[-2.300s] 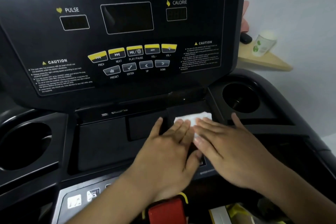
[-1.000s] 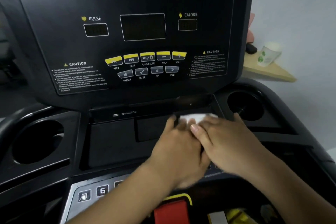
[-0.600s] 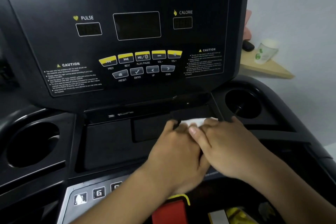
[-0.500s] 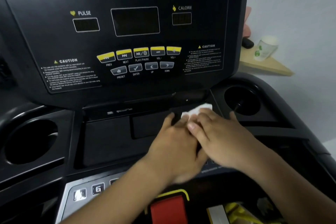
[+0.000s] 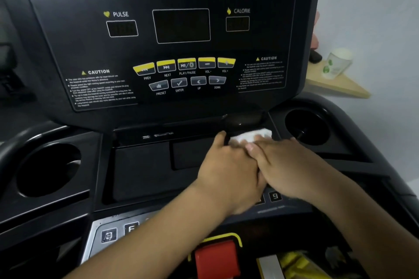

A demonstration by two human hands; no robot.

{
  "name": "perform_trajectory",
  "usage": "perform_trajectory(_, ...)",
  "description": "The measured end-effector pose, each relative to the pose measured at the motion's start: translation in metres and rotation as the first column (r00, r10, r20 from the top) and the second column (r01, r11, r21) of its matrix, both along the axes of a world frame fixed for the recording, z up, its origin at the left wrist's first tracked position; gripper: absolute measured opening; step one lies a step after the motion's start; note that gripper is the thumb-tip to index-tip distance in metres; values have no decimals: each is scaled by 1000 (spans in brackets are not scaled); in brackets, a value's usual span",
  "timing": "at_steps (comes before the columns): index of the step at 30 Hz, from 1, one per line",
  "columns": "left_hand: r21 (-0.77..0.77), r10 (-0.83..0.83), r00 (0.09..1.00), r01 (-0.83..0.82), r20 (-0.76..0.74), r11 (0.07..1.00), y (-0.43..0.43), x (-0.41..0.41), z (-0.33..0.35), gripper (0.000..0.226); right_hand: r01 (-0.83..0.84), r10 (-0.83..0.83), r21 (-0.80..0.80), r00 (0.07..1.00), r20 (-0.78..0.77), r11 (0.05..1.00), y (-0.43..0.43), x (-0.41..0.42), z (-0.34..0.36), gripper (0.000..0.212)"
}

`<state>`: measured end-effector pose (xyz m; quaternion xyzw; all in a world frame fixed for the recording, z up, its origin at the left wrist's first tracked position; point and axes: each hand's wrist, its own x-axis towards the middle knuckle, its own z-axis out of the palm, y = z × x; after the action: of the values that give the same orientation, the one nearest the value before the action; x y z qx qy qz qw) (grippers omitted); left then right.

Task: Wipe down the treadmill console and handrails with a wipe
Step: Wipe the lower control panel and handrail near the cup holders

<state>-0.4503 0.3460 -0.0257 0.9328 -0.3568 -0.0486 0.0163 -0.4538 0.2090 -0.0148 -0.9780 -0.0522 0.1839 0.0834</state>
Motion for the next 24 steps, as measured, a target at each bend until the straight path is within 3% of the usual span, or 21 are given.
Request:
perform_trajectory(4,-156,-24,999,27,24,987,7,-21,-13,54,-5,2,107,999,33,994,0,-25,-3,69)
perform_trajectory(9,119,49,999,-48,-7,992,4,-2,-9,66,47,-46,26,998,-43,999,12,3,-8,55)
perform_trajectory(12,-16,-37,999,37,3,999,11,-17,-8,63,-11,11,38,1000,0,999,4,-25,-3,64)
perform_trajectory(14,-155,-32,998,40,48,987,15,-26,-12,57,-56,56,9,998,39,998,5,-32,-1,58)
perform_trajectory(17,-31,39,999,-40,-30,999,14,-7,-12,61,2,-2,21,1000,10,1000,10,-9,-4,52)
perform_trajectory(20,111,74,997,-74,6,991,11,10,-5,59,41,-43,43,999,25,998,15,9,-4,51)
perform_trajectory(24,-72,0,999,4,52,997,17,-17,-10,51,-47,42,40,992,119,998,10,-28,-6,62)
